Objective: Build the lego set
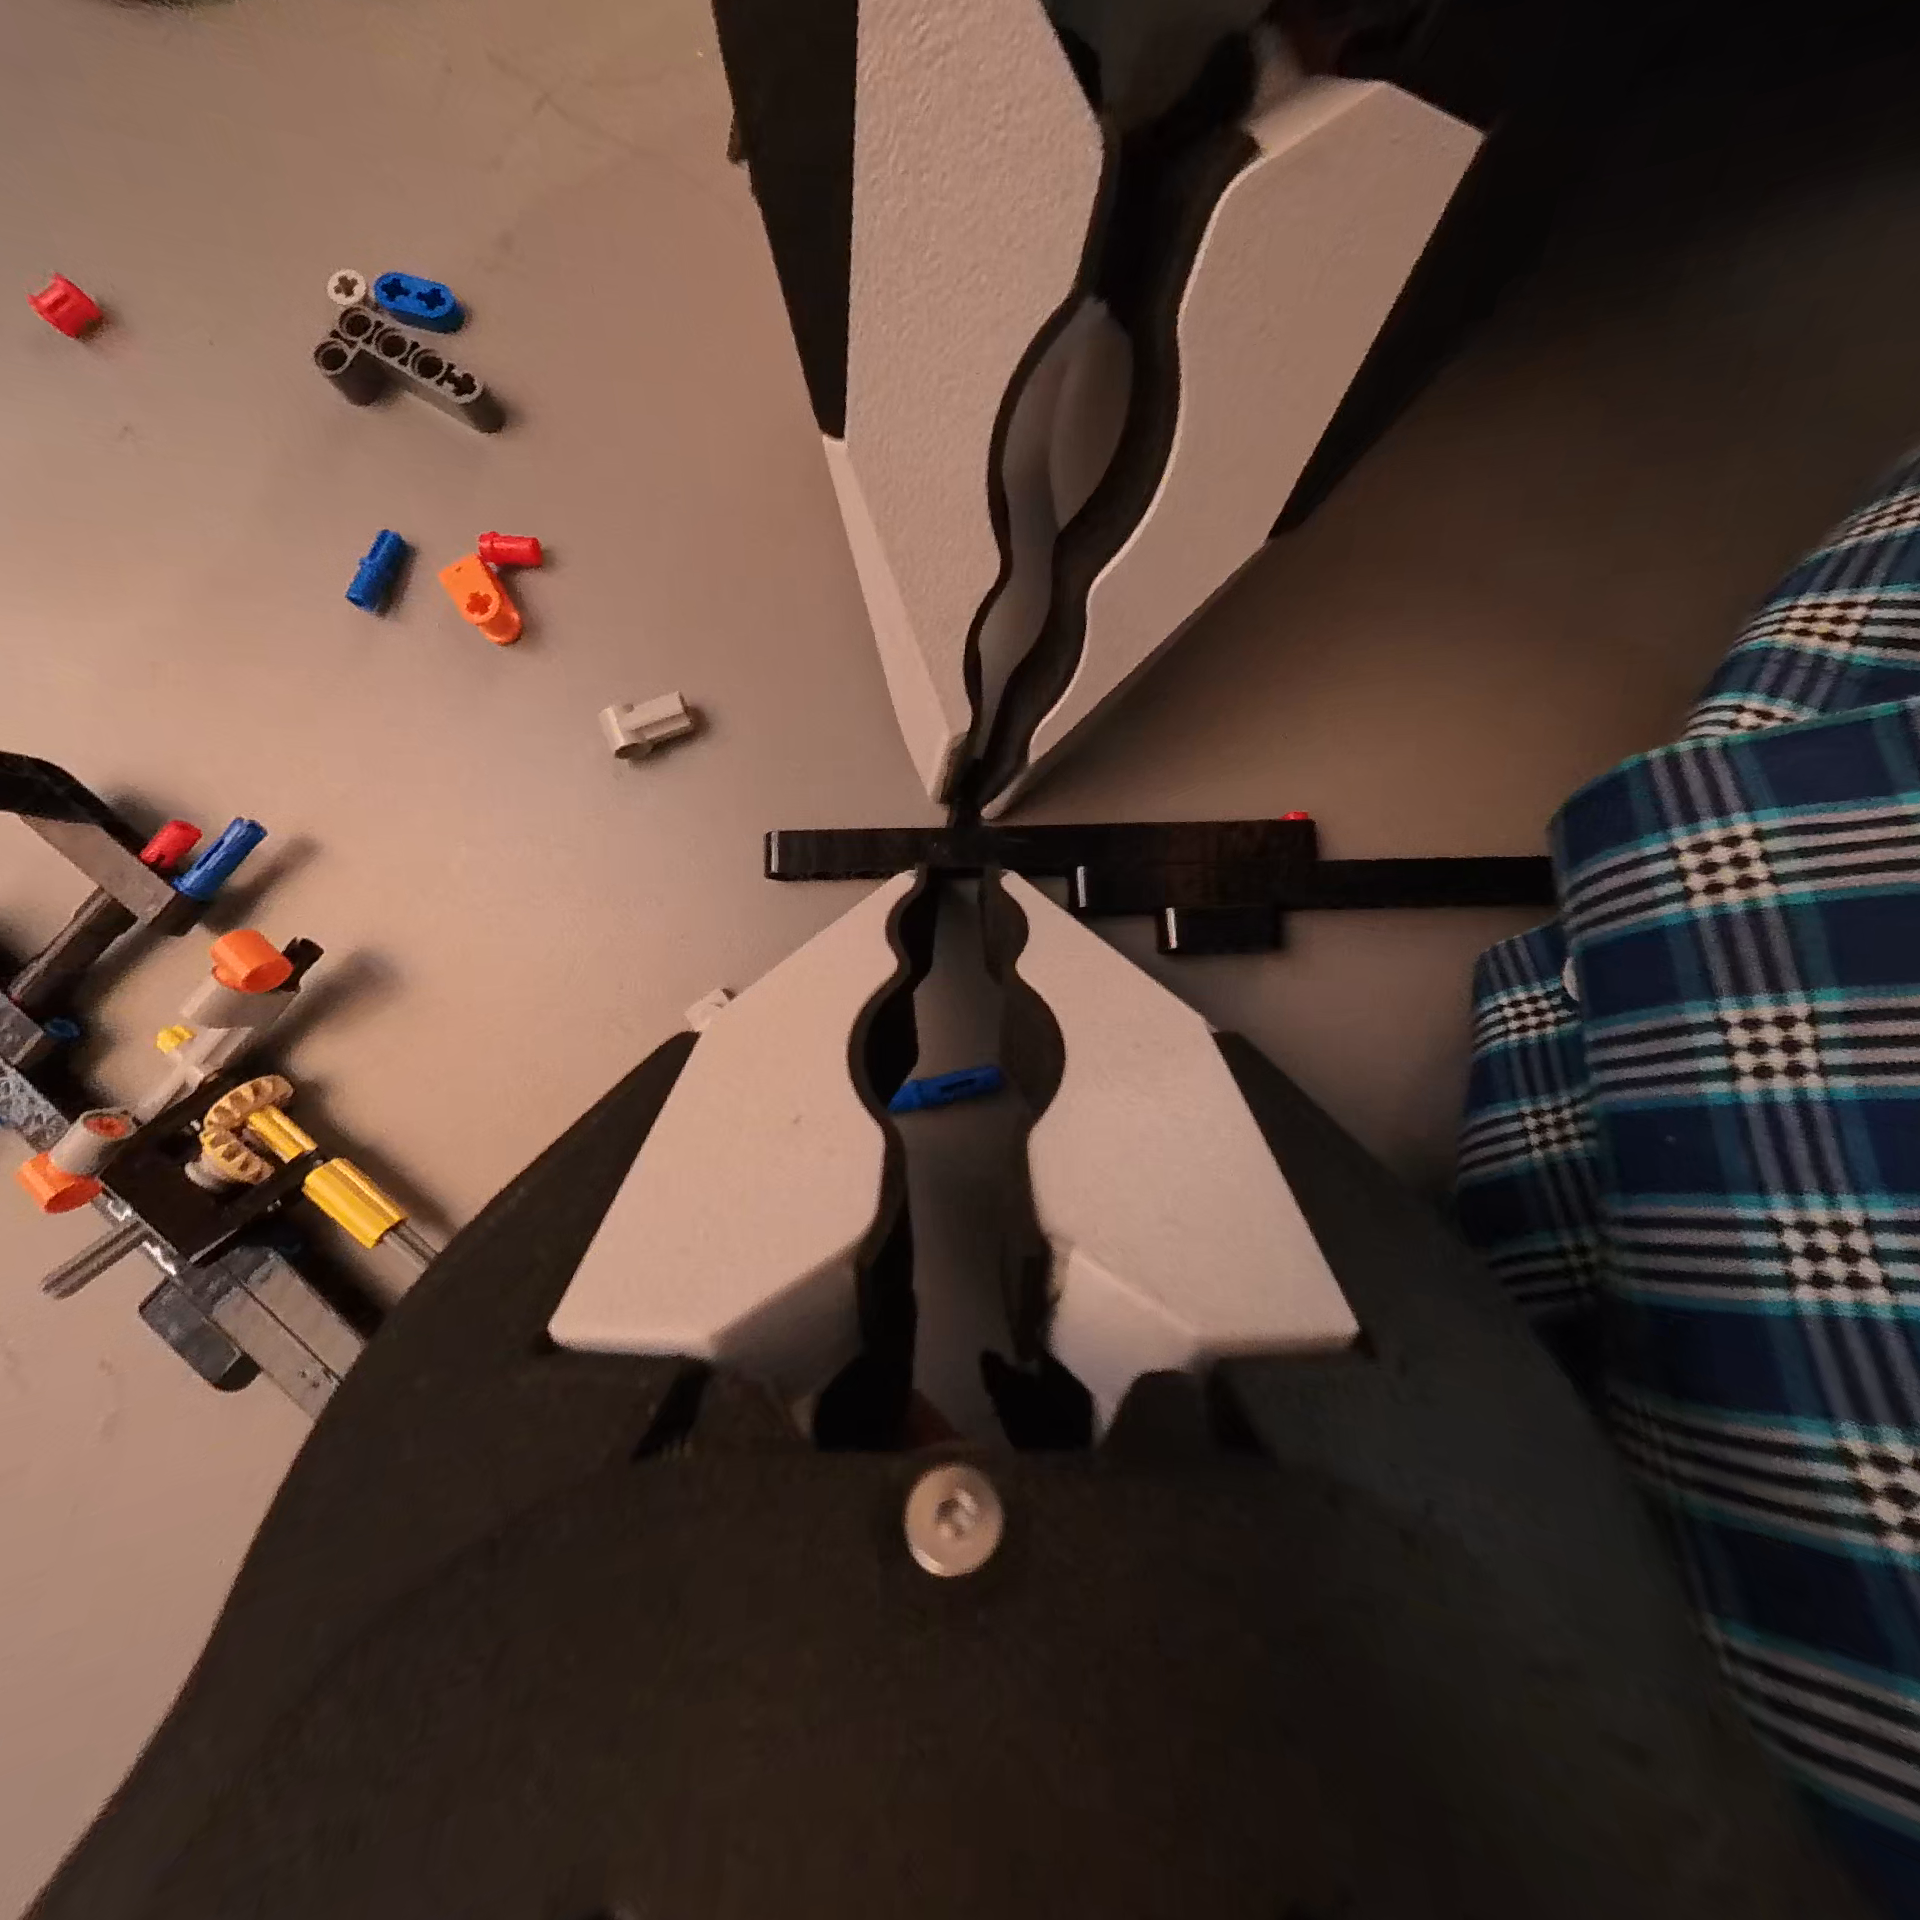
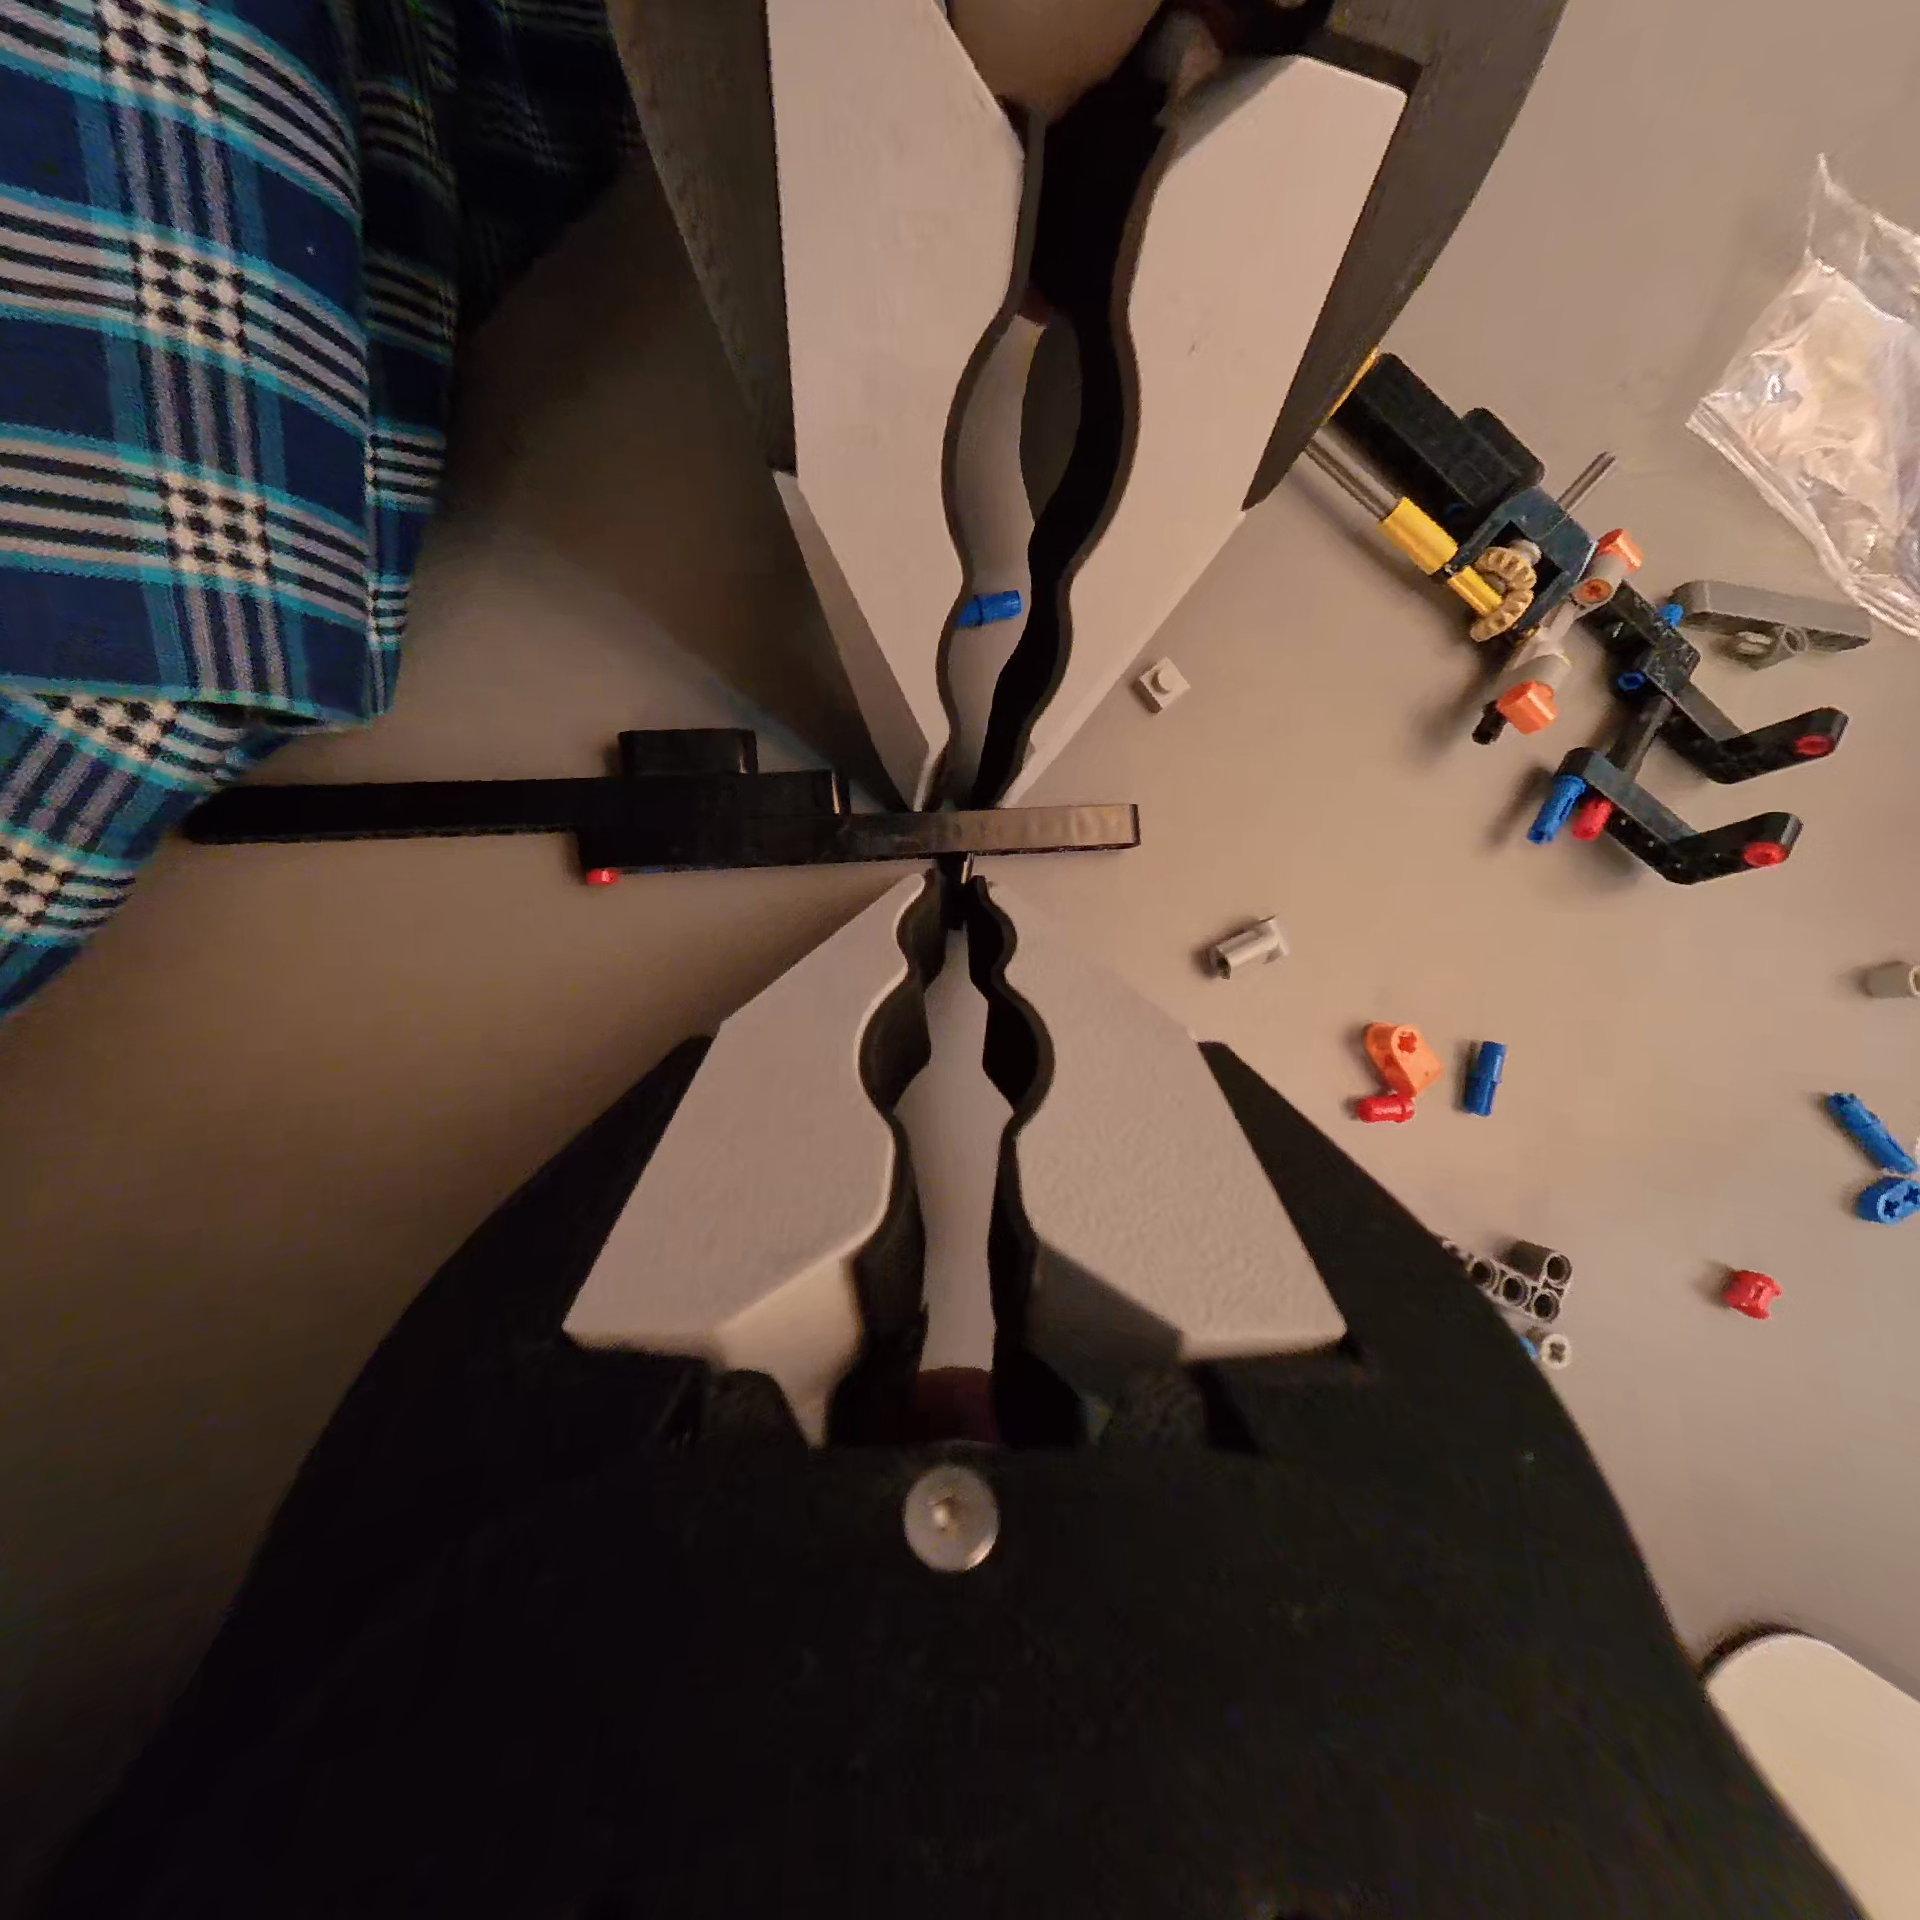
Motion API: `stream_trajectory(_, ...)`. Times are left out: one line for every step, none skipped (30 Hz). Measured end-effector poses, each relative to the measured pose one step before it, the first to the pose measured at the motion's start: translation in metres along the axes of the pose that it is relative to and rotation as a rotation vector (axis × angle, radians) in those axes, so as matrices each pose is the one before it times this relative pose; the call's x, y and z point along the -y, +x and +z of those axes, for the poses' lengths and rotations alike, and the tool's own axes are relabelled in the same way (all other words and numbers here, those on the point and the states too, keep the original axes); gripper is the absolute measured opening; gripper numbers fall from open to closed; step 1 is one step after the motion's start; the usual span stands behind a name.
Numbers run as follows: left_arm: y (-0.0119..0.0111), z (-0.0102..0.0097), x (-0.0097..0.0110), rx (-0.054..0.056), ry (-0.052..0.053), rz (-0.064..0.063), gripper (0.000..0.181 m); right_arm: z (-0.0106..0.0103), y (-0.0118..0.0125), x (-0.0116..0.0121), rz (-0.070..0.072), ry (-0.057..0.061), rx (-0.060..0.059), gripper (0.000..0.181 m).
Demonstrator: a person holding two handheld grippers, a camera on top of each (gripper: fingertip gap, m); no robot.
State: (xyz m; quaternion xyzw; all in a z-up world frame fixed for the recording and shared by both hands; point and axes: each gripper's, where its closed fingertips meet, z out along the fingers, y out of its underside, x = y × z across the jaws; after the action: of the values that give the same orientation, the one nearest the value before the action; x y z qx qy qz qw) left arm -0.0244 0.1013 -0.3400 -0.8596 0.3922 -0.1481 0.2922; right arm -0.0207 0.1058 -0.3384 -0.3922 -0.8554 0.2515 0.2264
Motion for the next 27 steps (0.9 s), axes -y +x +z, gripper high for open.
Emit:
stream_trajectory(-0.00005,0.00006,0.00012,-0.0013,0.0009,0.0013,0.006,0.00006,-0.00013,0.00015,-0.0033,0.0043,0.0061,0.001)
stream_trajectory(-0.00003,0.00001,-0.00002,-0.0007,0.0026,0.0042,0.006,0.00011,-0.00003,0.00001,-0.0045,0.0021,0.0083,0.001)
stream_trajectory(0.00013,-0.00001,-0.0001,-0.0015,0.0016,0.0045,0.006,0.00031,-0.00027,0.00053,-0.006,0.0022,0.0083,0.001)
stream_trajectory(0.001,0.00025,0.00026,-0.0097,0.0017,-0.001,0.006,0.00083,-0.00052,0.0014,-0.0037,0.006,0.0086,0.001)
stream_trajectory(0.00074,0.00033,0.00033,-0.0096,0.0032,-0.0067,0.007,0.00039,-0.00045,0.00076,-0.0046,0.0035,0.0074,0.001)
stream_trajectory(-0.00007,-0.00001,0.00027,-0.0043,0.0052,0.0063,0.006,0.00004,0.00004,-0.00009,-0.005,-0.0006,0.0052,0.001)
stream_trajectory(0.00004,-0.00001,-0.00024,-0.0001,-0.0009,0.0027,0.007,-0.00004,-0.00004,-0.00016,-0.0006,-0.001,0.0062,0.001)
stream_trajectory(0.00003,0.0,-0.00011,0.0072,-0.0093,0.0116,0.006,-0.00002,0.00006,0.00002,-0.0011,0.0015,0.0054,0.001)
stream_trajectory(-0.00002,0.00004,0.00013,0.004,-0.0071,0.0098,0.006,0.00001,0.00003,0.00014,-0.0031,0.001,0.004,0.001)
stream_trajectory(-0.00012,0.00005,-0.00003,-0.0066,0.0033,-0.0108,0.006,0.00007,0.00015,0.00002,-0.0026,-0.0006,0.0011,0.001)
stream_trajectory(-0.00011,0.00003,-0.00001,-0.0085,0.009,-0.0121,0.007,0.00006,-0.00003,0.00002,0.0071,0.0004,0.0033,0.001)
stream_trajectory(0.00001,-0.00005,0.00003,-0.0008,0.0047,0.0003,0.007,-0.00007,-0.00008,-0.00027,0.0162,0.0032,0.0075,0.001)
stream_trajectory(0.00009,0.00004,-0.00006,0.003,-0.0037,0.0081,0.007,-0.00012,-0.0003,-0.00026,0.0238,0.0054,0.0096,0.001)
stream_trajectory(-0.00002,0.00004,-0.00001,0.0027,-0.0062,0.0096,0.007,-0.00048,0.00038,-0.00051,0.0175,0.0005,-0.0012,0.001)
stream_trajectory(-0.00048,0.00029,0.00027,0.005,-0.0014,0.009,0.007,-0.00121,0.00161,-0.00089,0.0188,-0.0093,-0.0133,0.003)
stream_trajectory(-0.00166,-0.00003,-0.00024,0.0082,-0.0043,0.0014,0.006,-0.00271,0.0012,-0.00033,0.0196,-0.0036,-0.012,0.01)
stream_trajectory(-0.00087,0.00007,0.0,0.0012,-0.002,-0.0006,0.005,-0.00417,-0.00061,0.00145,0.015,0.0157,-0.002,0.01)
stream_trajectory(-0.00045,-0.00007,-0.00008,0.0006,-0.0032,0.0005,0.003,-0.00433,0.00001,0.00088,0.0175,0.0162,-0.0058,0.01)
stream_trajectory(-0.00093,-0.0001,-0.00012,0.0073,-0.0033,0.0064,0.002,-0.00381,0.00139,-0.0026,0.0195,-0.0014,-0.0136,0.01)
stream_trajectory(-0.00048,-0.00019,-0.00021,0.0029,-0.0029,0.0028,0.001,-0.00316,0.00108,-0.00348,0.0208,-0.0053,-0.0104,0.01)
stream_trajectory(-0.00004,-0.00003,-0.00011,-0.0007,-0.0014,-0.0023,0.0,-0.00182,-0.00052,-0.00241,0.02,-0.0008,0.0001,0.008)
stream_trajectory(-0.00003,-0.00022,-0.0002,0.0,-0.0015,0.0015,0.0,0.00025,-0.00083,-0.00224,0.0143,-0.0064,0.0006,0.005)
stream_trajectory(-0.00012,-0.00016,-0.00026,0.0018,-0.0013,0.0025,0.0,0.0019,0.00225,-0.00281,0.0088,-0.0157,-0.0205,0.004)
stream_trajectory(-0.00026,-0.00011,-0.00009,0.0013,0.0009,0.0015,0.0,0.00266,0.00227,-0.00273,0.0085,-0.0164,-0.0171,0.0)
stream_trajectory(-0.00055,0.00006,0.00012,0.0018,0.0011,0.0003,0.0,0.00245,-0.00051,-0.00134,0.0024,-0.0082,0.0004,0.0)
stream_trajectory(-0.00044,0.00009,0.00015,0.0021,0.0006,0.003,0.0,0.00135,0.00051,0.00109,0.0023,0.0064,-0.0056,0.0)
stream_trajectory(-0.00054,0.0004,0.00042,0.0033,0.0013,0.0036,0.002,0.00085,-0.00002,0.00123,0.0068,0.0075,0.0012,0.0)
